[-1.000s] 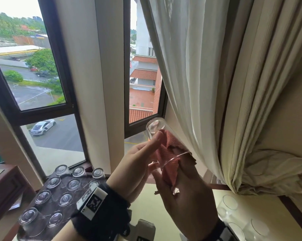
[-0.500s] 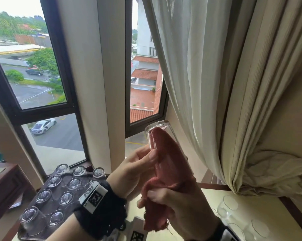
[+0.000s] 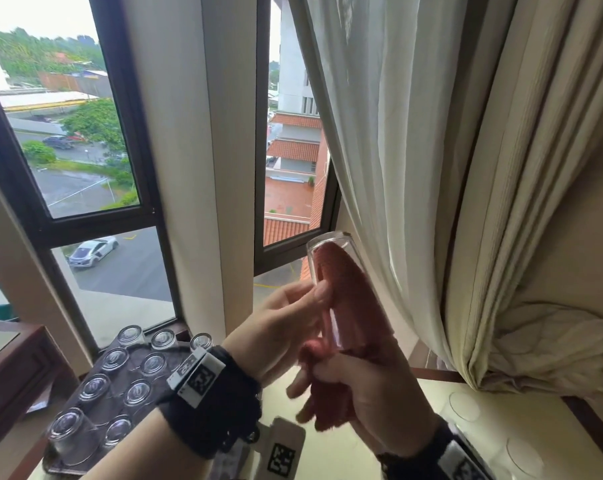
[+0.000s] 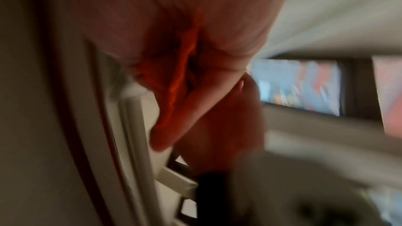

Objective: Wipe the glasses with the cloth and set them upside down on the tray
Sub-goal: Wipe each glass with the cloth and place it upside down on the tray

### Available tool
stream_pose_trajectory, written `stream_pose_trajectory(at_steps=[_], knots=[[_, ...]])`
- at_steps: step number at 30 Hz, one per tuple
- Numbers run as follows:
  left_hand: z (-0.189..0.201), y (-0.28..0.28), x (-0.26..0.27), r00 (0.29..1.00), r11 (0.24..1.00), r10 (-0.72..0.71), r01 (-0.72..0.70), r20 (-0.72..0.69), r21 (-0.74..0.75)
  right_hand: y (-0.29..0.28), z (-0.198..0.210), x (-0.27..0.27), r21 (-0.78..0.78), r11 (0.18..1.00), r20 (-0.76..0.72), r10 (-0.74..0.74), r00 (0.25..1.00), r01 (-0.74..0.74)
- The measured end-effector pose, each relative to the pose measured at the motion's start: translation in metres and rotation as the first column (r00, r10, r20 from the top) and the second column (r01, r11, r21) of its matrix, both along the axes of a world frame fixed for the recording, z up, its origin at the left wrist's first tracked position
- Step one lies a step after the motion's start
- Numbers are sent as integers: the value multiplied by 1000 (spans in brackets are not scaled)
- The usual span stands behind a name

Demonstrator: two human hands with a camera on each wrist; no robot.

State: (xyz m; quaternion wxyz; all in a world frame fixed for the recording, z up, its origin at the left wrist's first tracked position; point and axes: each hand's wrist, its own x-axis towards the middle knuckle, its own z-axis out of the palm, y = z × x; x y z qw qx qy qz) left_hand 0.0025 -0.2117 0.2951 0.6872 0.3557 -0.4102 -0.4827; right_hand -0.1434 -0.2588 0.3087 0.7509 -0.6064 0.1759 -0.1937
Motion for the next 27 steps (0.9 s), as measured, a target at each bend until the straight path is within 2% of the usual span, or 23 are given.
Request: stream_pose_trajectory(at_steps=[1, 2, 3, 4, 5, 6, 7, 8, 9, 10, 11, 12, 13, 14, 15, 16, 17, 19, 20, 22, 24, 25, 27], knots=[[-1, 0, 0, 998, 999, -33, 31, -59, -28, 3, 5, -2, 75, 996, 52, 44, 998, -48], [0, 0, 1, 996, 998, -50, 49, -67, -25, 2, 2, -2, 80, 996, 74, 30, 997, -36], [3, -1, 2, 999, 1000, -23, 23, -23, -8, -2, -4, 0, 27, 999, 64, -26, 998, 24], [7, -3, 3, 997, 999, 36, -37, 65, 22, -6, -11, 2, -124, 985, 27, -115, 993, 117], [13, -4, 1, 978, 993, 102, -112, 183, 45, -13, -20, 4, -376, 901, 1, -233, 973, 216], [19, -5, -2, 939, 977, 174, -201, 297, 64, -21, -28, 5, -653, 703, 20, -353, 935, 280], [21, -7, -5, 887, 957, 234, -282, 399, 64, -26, -31, 7, -818, 508, 19, -442, 897, 268], [23, -9, -9, 834, 938, 276, -342, 478, 56, -29, -30, 9, -903, 370, 5, -498, 867, 218], [23, -10, -11, 805, 928, 293, -368, 516, 47, -31, -33, 9, -941, 285, 9, -522, 853, 184], [24, -11, -12, 806, 929, 294, -367, 513, 45, -29, -38, 9, -955, 214, 69, -517, 853, 207], [22, -11, -10, 837, 945, 262, -323, 481, 49, -23, -34, 7, -928, 303, 50, -474, 879, 216], [19, -10, -7, 884, 965, 206, -254, 421, 61, -22, -29, 6, -828, 500, 30, -412, 911, 254], [15, -9, -4, 930, 982, 140, -174, 340, 71, -23, -25, 3, -631, 728, 5, -342, 940, 268], [11, -7, -2, 968, 993, 78, -97, 239, 69, -19, -19, -2, -385, 908, -34, -196, 980, 168], [6, -5, -1, 990, 998, 20, -27, 138, 48, -15, -11, -7, -132, 990, -1, -52, 999, 52], [1, -4, -2, 998, 999, -29, 28, 59, 20, -9, -4, -10, 63, 996, 94, 55, 994, -61], [-4, -4, -3, 999, 999, -52, 52, 13, -2, -4, 0, -10, 201, 964, 249, 121, 961, -174], [-7, -6, -3, 999, 999, -35, 35, 9, -11, 0, -1, -9, 321, 877, 500, 164, 850, -358], [-6, -6, -3, 999, 1000, -19, 19, 35, -6, -1, -2, -8, 350, 870, 508, 136, 851, -348], [-4, -7, -3, 995, 1000, -10, 8, 103, 18, -7, -3, -6, 337, 934, 375, -14, 927, -123], [-5, -6, -4, 974, 997, 20, -35, 227, 62, -14, -2, -7, 157, 968, 244, -229, 942, 195], [-6, -5, -3, 959, 994, 60, -84, 278, 77, -17, -2, -9, 7, 945, 198, -322, 926, 327], [-7, -2, 0, 950, 984, 131, -160, 284, 82, -25, -9, -14, -369, 793, 150, -464, 873, 485]])
